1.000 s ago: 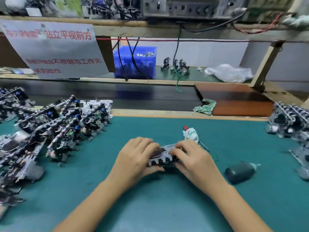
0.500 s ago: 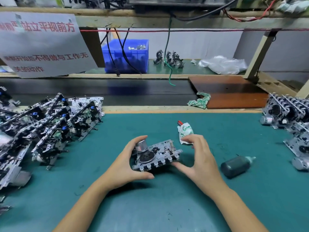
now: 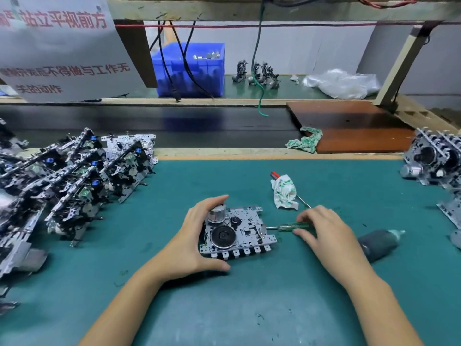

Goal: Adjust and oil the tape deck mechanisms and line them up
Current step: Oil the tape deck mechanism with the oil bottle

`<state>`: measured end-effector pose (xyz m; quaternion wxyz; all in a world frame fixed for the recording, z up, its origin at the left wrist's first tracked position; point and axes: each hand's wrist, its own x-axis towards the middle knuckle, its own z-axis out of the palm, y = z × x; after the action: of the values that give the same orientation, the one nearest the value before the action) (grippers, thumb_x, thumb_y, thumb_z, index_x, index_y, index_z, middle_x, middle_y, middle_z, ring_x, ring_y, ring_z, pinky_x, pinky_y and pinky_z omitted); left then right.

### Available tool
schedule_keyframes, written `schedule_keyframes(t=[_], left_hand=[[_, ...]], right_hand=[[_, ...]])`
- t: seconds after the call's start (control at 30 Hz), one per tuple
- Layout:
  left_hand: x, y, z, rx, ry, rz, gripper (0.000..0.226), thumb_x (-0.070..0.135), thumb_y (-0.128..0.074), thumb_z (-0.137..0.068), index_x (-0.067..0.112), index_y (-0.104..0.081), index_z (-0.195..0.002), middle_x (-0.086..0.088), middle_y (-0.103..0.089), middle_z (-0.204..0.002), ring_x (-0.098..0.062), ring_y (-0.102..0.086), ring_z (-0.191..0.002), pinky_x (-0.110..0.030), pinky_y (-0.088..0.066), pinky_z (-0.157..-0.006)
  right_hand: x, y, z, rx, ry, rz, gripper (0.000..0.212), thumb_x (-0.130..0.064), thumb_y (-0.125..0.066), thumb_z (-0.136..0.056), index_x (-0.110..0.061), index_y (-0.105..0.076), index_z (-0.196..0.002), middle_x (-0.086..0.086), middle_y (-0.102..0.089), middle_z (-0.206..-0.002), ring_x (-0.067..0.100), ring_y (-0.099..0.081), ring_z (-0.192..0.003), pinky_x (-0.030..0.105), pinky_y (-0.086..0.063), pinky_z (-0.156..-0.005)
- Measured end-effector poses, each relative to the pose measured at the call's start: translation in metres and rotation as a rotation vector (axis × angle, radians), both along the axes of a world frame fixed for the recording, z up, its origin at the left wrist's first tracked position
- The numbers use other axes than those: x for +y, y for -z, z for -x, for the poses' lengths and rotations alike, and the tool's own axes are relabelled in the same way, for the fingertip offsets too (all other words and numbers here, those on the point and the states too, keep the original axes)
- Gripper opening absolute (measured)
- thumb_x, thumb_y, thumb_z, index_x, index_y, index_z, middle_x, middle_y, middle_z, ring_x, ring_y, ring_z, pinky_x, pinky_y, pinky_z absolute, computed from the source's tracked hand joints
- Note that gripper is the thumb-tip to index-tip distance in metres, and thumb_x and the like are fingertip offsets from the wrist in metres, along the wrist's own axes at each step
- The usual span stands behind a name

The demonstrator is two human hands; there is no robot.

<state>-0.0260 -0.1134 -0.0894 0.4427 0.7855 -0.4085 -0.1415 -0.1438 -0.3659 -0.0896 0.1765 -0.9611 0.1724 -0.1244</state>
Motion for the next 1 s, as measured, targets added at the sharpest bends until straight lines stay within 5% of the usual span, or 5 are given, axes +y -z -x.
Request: schedule_keyframes(t=[0.13,0.3,0.5,0.67,1.0], left_hand=[[0.0028,0.0002,-0.0028,0.038,-0.009,0.018,0.098,0.033,-0.090,-0.058,0.049,-0.032,-0.136,0.030,-0.034,-0.139,0.000,-0.031,-0.134,-0.019,-0.028,-0.110],[0.0044,0.0002,-0.0041,0.002,0.034,-0.020,0.109,0.038,-0.092,-0.054,0.052,-0.025,-0.138,0.034,-0.029,-0.140,0.004,-0.026,-0.136,-0.008,-0.023,-0.106],[0.0039,0.0025,-0.0025,-0.060,0.034,-0.030,0.111,0.045,-0.089,-0.054,0.053,-0.021,-0.140,0.034,-0.030,-0.141,0.003,-0.028,-0.136,-0.011,-0.025,-0.107],[-0.0036,0.0042,0.0026,-0.142,-0.049,-0.022,0.094,0.047,-0.077,-0.056,0.060,-0.023,-0.133,0.038,-0.033,-0.134,0.003,-0.037,-0.129,-0.008,-0.028,-0.102],[0.0016,0.0092,-0.0002,-0.015,-0.062,-0.031,0.122,0.061,-0.089,-0.035,0.062,-0.020,-0.136,0.040,-0.031,-0.137,0.008,-0.033,-0.132,-0.012,-0.030,-0.106]], right_hand=[[-0.0009,-0.0041,0.0015,0.026,0.085,0.064,0.016,-0.033,-0.061,-0.089,-0.022,-0.054,-0.098,-0.008,-0.051,-0.096,0.015,-0.047,-0.100,0.034,-0.042,-0.075],[-0.0023,-0.0055,0.0044,0.014,0.209,0.075,0.018,-0.031,-0.061,-0.089,-0.017,-0.056,-0.097,-0.001,-0.056,-0.097,0.022,-0.048,-0.098,0.036,-0.041,-0.071],[-0.0004,-0.0042,0.0007,0.043,0.206,0.080,0.020,-0.033,-0.059,-0.090,-0.018,-0.058,-0.102,-0.002,-0.054,-0.100,0.019,-0.047,-0.103,0.035,-0.042,-0.075],[0.0001,-0.0028,0.0005,0.034,0.187,0.072,0.022,-0.032,-0.059,-0.090,-0.021,-0.058,-0.108,-0.003,-0.053,-0.102,0.018,-0.046,-0.105,0.035,-0.044,-0.076],[0.0018,-0.0032,0.0010,0.032,0.150,0.098,0.024,-0.037,-0.055,-0.091,-0.024,-0.056,-0.111,-0.005,-0.052,-0.105,0.016,-0.045,-0.106,0.031,-0.038,-0.077]])
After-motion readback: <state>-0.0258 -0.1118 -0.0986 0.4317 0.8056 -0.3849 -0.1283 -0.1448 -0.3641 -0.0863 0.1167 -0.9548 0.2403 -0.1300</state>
